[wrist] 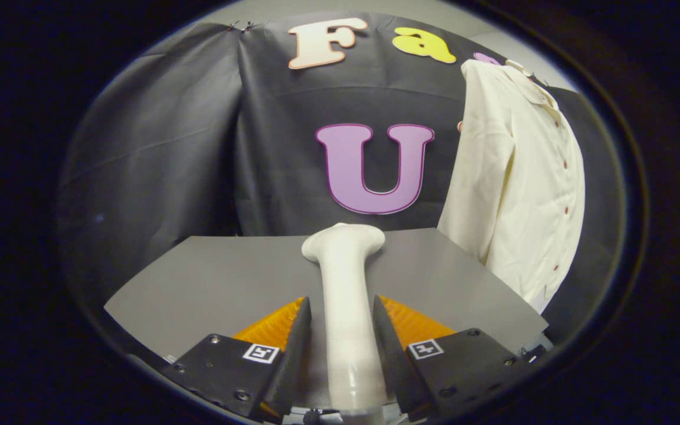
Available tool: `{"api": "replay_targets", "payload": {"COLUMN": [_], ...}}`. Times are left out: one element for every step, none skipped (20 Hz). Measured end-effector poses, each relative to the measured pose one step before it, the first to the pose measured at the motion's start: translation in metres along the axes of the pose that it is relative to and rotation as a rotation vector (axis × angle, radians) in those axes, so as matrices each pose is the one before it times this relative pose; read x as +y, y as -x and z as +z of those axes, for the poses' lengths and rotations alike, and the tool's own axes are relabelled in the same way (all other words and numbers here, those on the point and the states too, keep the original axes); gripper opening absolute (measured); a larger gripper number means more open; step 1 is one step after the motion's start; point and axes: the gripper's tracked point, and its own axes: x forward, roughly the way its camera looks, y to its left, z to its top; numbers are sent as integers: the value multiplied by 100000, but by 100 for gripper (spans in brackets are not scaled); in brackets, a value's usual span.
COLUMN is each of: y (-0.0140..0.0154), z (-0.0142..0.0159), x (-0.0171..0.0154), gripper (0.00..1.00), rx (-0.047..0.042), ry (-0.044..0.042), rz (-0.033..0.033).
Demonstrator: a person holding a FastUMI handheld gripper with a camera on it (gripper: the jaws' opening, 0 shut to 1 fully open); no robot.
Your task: Iron the clothes twice with a garment steamer, once on the left side and once on the right side.
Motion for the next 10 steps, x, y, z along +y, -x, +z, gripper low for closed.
{"api": "replay_targets", "payload": {"y": [157, 501, -380, 251, 436, 234, 193, 629, 653, 762], "z": [3, 135, -10, 386, 496, -33, 32, -174, -59, 243], "x": [-461, 197, 87, -386, -371, 58, 79, -80, -299, -404], "gripper": [61, 53, 46, 42, 39, 37, 35, 35, 35, 34], "rx": [-334, -918, 108, -1968, -3197, -1742, -921, 45, -539, -1160], "ry": [379, -534, 451, -245, -2345, -1461, -1305, -1351, -1514, -1761], "rz": [-2050, 1379, 903, -296, -300, 1259, 1736, 1270, 1122, 987]}}
